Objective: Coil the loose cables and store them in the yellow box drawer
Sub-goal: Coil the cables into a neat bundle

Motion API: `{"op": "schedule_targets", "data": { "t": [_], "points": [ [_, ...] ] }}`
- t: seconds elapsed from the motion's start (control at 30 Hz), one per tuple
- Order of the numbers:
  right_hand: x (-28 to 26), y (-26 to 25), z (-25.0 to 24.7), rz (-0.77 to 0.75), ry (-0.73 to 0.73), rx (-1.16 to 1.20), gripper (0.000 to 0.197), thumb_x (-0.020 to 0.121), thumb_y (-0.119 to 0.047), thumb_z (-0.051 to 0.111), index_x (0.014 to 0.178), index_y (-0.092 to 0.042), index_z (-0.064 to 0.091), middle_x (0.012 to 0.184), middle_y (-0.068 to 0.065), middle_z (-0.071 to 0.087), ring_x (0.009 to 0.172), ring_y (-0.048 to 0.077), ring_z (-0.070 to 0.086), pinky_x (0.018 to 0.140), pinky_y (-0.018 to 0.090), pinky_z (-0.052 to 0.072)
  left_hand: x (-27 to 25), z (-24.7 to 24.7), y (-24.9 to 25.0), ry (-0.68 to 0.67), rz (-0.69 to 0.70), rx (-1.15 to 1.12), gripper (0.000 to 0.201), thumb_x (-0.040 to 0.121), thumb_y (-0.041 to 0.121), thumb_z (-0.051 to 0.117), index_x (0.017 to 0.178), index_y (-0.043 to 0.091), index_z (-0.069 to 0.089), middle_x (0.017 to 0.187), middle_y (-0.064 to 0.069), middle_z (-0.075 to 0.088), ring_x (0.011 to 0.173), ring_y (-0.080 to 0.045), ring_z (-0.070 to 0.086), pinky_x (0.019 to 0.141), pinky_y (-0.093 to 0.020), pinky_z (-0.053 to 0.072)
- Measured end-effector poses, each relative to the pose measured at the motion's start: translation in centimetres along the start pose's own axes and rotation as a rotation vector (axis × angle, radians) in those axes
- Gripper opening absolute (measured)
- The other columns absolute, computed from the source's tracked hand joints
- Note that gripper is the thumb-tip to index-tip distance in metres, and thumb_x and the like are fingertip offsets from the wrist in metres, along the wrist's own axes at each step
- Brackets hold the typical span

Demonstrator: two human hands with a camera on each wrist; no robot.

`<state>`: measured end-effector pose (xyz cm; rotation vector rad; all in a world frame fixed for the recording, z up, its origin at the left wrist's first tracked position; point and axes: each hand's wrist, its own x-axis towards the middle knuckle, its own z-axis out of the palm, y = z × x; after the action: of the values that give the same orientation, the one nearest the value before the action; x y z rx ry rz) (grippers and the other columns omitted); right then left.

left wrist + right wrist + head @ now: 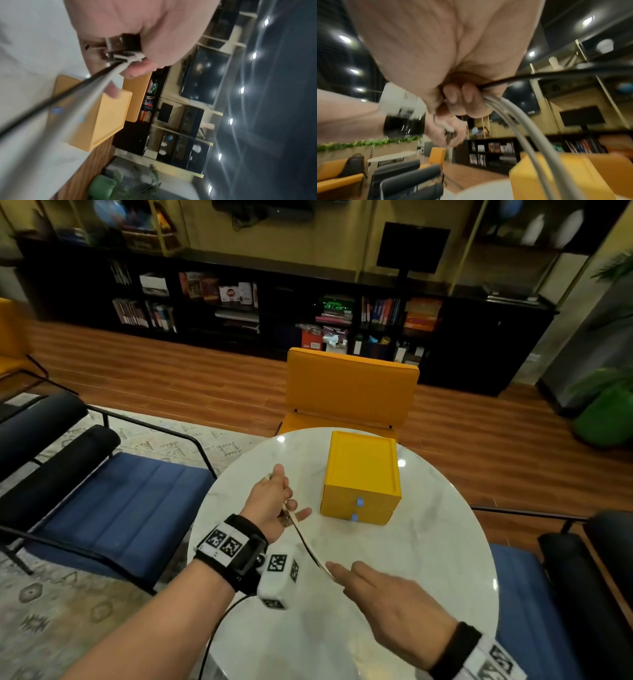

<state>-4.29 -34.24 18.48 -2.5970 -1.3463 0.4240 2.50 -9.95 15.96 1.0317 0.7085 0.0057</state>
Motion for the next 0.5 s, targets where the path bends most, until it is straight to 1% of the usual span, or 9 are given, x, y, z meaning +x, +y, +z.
{"op": "schedule_targets", "data": {
  "t": [0.07,0.1,0.13,0.2,0.27,0.33,0.37,0.43,0.5],
  "points": [
    [-0.3,-0.2,-3.3,-0.096,0.074,-0.034,0.044,0.105,-0.026,0.034,0.146,-0.037,0.028,0.112,-0.004,0.047,0.089,0.026,0.058,0.064,0.048,0.053,-0.4,0.5,-0.6,-0.086,-0.039,0.116,0.038,0.103,0.049,0.046,0.08,0.018,0.046,0.056,0.003,0.034,0.043,-0.014,0.033,0.046,-0.028,0.046],
    [-0.1,-0.2,-4.9,-0.132,0.142,-0.031,0.04,0.103,-0.024,0.037,0.141,-0.036,0.037,0.111,-0.004,0.052,0.088,0.024,0.06,0.062,0.046,0.054,-1.0,0.9,-0.9,-0.142,-0.047,0.195,0.041,0.101,0.053,0.047,0.079,0.018,0.047,0.055,0.003,0.035,0.042,-0.015,0.032,0.044,-0.025,0.038],
    [0.4,0.1,-6.0,-0.158,0.223,-0.021,0.035,0.102,-0.025,0.039,0.136,-0.033,0.046,0.108,-0.002,0.057,0.086,0.023,0.062,0.061,0.043,0.056,-1.7,1.5,-1.1,-0.204,-0.054,0.272,0.047,0.098,0.06,0.047,0.079,0.018,0.049,0.057,0.001,0.038,0.043,-0.018,0.033,0.045,-0.025,0.032],
    [1.9,1.2,-7.6,-0.174,0.424,0.064,0.03,0.101,-0.027,0.042,0.126,-0.023,0.059,0.098,0.001,0.065,0.082,0.018,0.062,0.065,0.03,0.054,-3.5,2.5,-1.2,-0.363,-0.061,0.394,0.065,0.088,0.08,0.042,0.074,0.019,0.058,0.063,-0.003,0.049,0.05,-0.022,0.04,0.051,-0.027,0.029],
    [3.6,2.4,-8.5,-0.101,0.569,0.2,0.023,0.101,-0.025,0.054,0.119,-0.018,0.065,0.096,-0.002,0.071,0.082,0.005,0.062,0.071,0.012,0.046,-5.2,3.2,-1.2,-0.509,-0.078,0.45,0.074,0.076,0.092,0.036,0.063,0.021,0.053,0.06,0.001,0.042,0.047,-0.019,0.036,0.048,-0.027,0.026],
    [4.9,3.4,-8.5,0.019,0.643,0.289,0.015,0.098,-0.023,0.062,0.112,-0.018,0.067,0.093,-0.007,0.074,0.083,0.001,0.063,0.07,0.007,0.045,-6.5,3.3,-0.9,-0.616,-0.106,0.419,0.076,0.063,0.097,0.045,0.066,0.021,0.048,0.063,0.0,0.029,0.052,-0.018,0.023,0.047,-0.027,0.022],
    [5.4,3.7,-8.2,0.066,0.673,0.314,0.012,0.097,-0.024,0.064,0.107,-0.019,0.067,0.089,-0.009,0.073,0.081,0.002,0.065,0.068,0.01,0.047,-7.2,3.2,-0.6,-0.656,-0.101,0.401,0.072,0.063,0.093,0.054,0.069,0.021,0.048,0.065,0.0,0.026,0.054,-0.018,0.021,0.047,-0.027,0.022],
    [5.9,3.9,-7.3,0.125,0.727,0.386,0.01,0.095,-0.026,0.066,0.101,-0.019,0.068,0.082,-0.014,0.071,0.082,0.003,0.067,0.066,0.011,0.048,-7.5,2.9,-0.5,-0.664,0.01,0.458,0.048,0.079,0.063,0.072,0.074,0.02,0.05,0.065,0.0,0.028,0.052,-0.016,0.025,0.045,-0.023,0.026],
    [6.3,3.6,-6.2,0.164,0.808,0.481,0.009,0.093,-0.027,0.069,0.097,-0.019,0.07,0.082,-0.014,0.072,0.083,0.0,0.068,0.066,0.01,0.049,-7.7,2.8,-0.6,-0.608,0.158,0.538,0.022,0.093,0.029,0.069,0.08,0.016,0.056,0.063,0.0,0.035,0.048,-0.013,0.034,0.042,-0.022,0.032]
  ]
}}
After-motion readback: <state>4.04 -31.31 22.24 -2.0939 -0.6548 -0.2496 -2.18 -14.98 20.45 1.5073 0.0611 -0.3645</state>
